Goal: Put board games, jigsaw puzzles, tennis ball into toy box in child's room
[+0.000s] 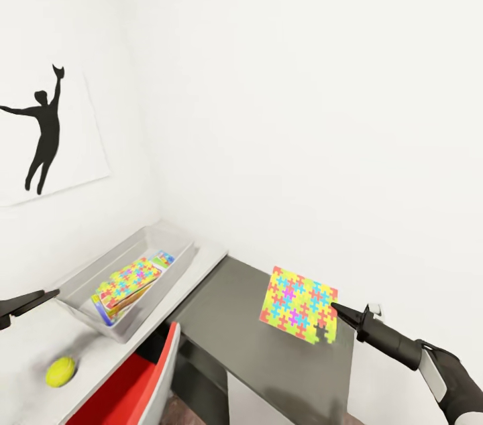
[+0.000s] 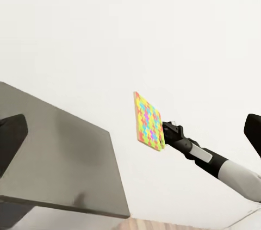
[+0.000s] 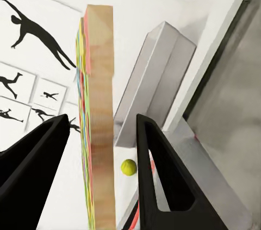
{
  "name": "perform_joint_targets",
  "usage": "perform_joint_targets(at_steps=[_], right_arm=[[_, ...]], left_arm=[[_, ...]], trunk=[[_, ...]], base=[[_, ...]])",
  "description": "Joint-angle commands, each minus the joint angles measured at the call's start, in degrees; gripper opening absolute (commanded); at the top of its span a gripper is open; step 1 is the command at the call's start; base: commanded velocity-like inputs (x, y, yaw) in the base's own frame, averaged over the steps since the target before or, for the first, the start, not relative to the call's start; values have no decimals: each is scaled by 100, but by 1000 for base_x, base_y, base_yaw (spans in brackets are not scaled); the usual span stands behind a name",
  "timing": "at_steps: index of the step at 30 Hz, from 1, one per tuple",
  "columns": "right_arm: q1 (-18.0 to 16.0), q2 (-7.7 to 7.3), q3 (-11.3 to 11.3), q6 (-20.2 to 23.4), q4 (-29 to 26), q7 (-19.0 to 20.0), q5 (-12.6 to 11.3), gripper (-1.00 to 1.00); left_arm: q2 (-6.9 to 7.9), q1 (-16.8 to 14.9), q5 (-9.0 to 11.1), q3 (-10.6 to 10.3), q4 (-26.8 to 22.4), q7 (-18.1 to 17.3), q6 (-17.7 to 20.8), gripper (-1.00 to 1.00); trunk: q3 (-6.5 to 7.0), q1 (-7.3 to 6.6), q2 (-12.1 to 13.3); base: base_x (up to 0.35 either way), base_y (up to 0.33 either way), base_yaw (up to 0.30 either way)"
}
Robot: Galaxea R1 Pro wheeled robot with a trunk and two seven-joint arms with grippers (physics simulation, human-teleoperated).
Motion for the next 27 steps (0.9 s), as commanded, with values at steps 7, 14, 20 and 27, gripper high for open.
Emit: perform_joint_targets(at_steps=[7, 14, 20, 27], right_arm=[[-2, -8, -8, 50, -4, 11, -20, -100], [-2, 0, -7, 50, -4, 5, -17, -100], [-2, 3, -8, 50, -4, 3, -13, -100], [-2, 3, -9, 50, -4, -3, -13, -100]], left_arm=[[0, -2, -11, -2, 3, -29, 61, 100], [0, -1, -11, 5, 3, -29, 61, 100], [0, -1, -11, 7, 3, -29, 61, 100], [0, -1, -11, 14, 3, -29, 61, 100]], trunk=[[16, 4, -7], [40, 4, -7], [61, 4, -7], [85, 4, -7]], base=[[196, 140, 273], [38, 19, 274], [2, 1, 273], [-33, 28, 273]])
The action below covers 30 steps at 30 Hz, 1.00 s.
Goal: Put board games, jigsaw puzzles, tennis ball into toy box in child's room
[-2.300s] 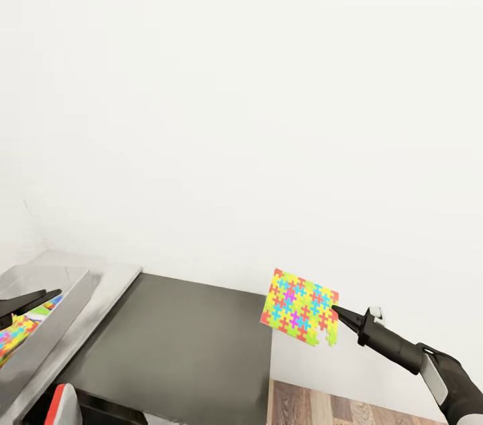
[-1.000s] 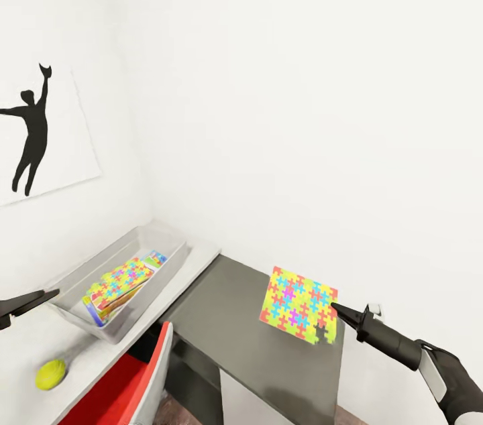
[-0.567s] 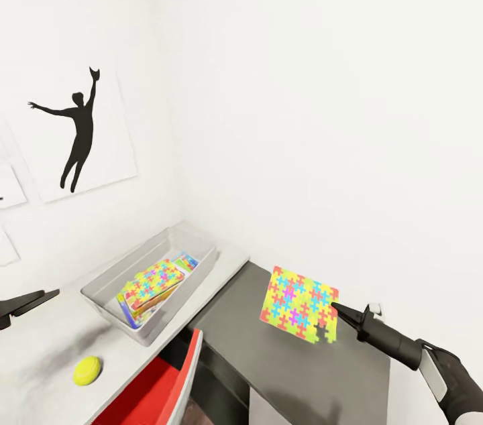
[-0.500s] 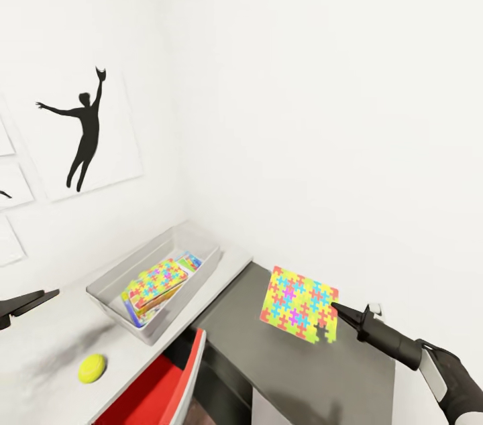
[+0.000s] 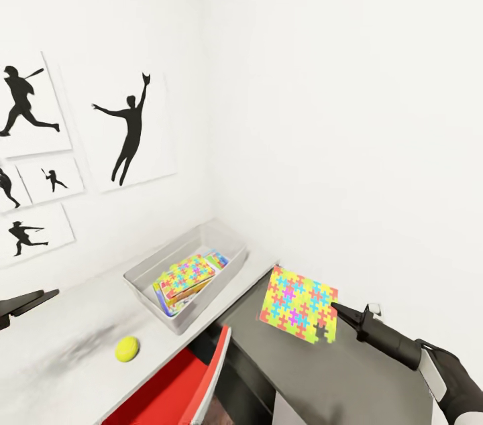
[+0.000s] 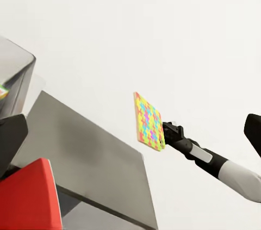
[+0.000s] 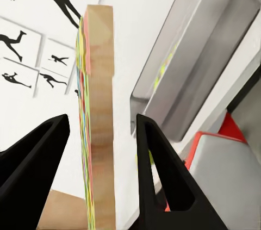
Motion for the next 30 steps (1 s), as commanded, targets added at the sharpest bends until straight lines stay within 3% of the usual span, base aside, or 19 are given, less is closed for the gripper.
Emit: perform_joint_targets(at_steps=[1, 19, 30], right_arm=[[0, -2, -6, 50, -1, 10, -15, -100], [0, -28, -8, 50, 0, 25, -23, -100], [-20, -38, -15, 45, 8, 6, -20, -100]], left_arm=[[0, -4, -12, -1, 3, -29, 61, 100], [0, -4, -12, 10, 3, -29, 61, 100], [0, -4, -12, 95, 3, -29, 61, 100]], trunk=[[1, 1, -4], [63, 1, -4], [66, 1, -4]], base=[[-68, 96, 273], [5, 49, 272], [70, 108, 135]])
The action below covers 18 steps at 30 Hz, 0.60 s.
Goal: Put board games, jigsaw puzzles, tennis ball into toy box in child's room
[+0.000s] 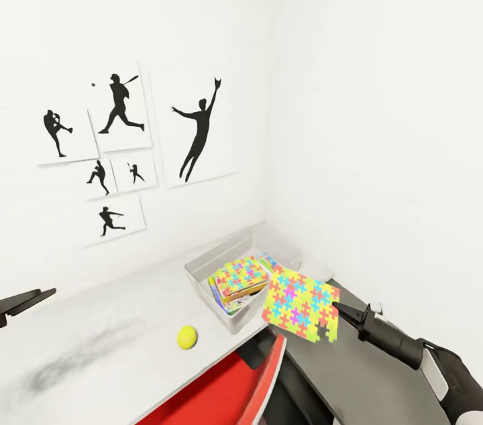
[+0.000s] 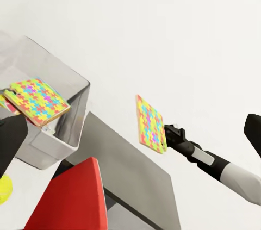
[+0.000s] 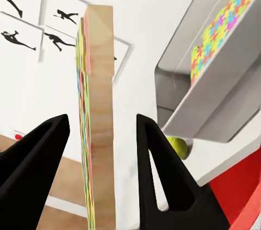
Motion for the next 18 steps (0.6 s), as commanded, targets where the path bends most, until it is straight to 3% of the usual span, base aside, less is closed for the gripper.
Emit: perform_joint_targets(at_steps=[1, 11, 18], right_arm=[[-4, 0, -6, 49, 1, 7, -10, -100], [223, 113, -226, -34, 126, 234, -88, -100], [326, 155, -236, -44, 124, 230, -87, -100]], left_arm=[[0, -2, -10, 1, 2, -28, 61, 100], [-52, 68, -10, 5, 11, -28, 61, 100], [-37, 68, -10, 2, 11, -28, 61, 100]], trunk=[[-2, 3, -4], [-2, 3, -4], [-2, 3, -4]], base=[[62, 67, 18], [33, 25, 2], [0, 0, 0]])
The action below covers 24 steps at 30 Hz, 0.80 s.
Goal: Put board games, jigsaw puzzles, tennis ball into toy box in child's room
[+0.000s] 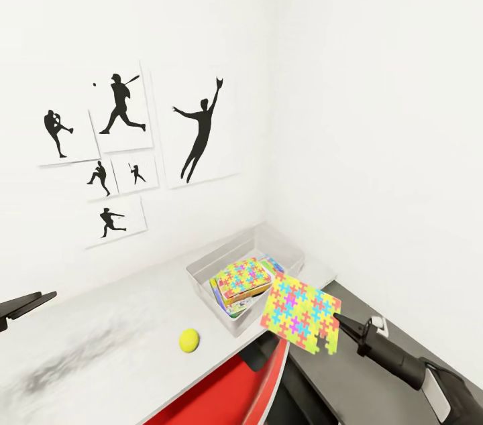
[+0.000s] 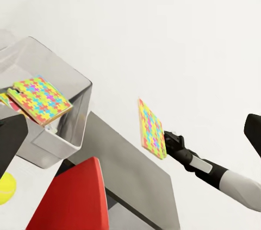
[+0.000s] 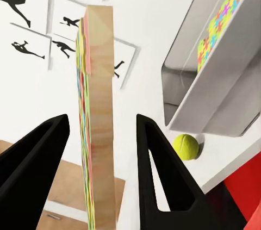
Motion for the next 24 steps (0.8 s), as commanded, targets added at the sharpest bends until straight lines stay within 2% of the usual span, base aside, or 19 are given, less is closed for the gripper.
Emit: perform_joint_targets(at_steps=[1, 24], right_arm=[[-2, 4, -3, 50, 2, 11, -13, -100], [-2, 20, 22, -4, -6, 5, -9, -100]], left_arm=[[1, -2, -10, 1, 1, -27, 61, 100], [6, -2, -10, 1, 1, -27, 61, 100]], trunk=[[-2, 2, -4], [-2, 2, -4]], base=[[0, 0, 0], [4, 0, 14]])
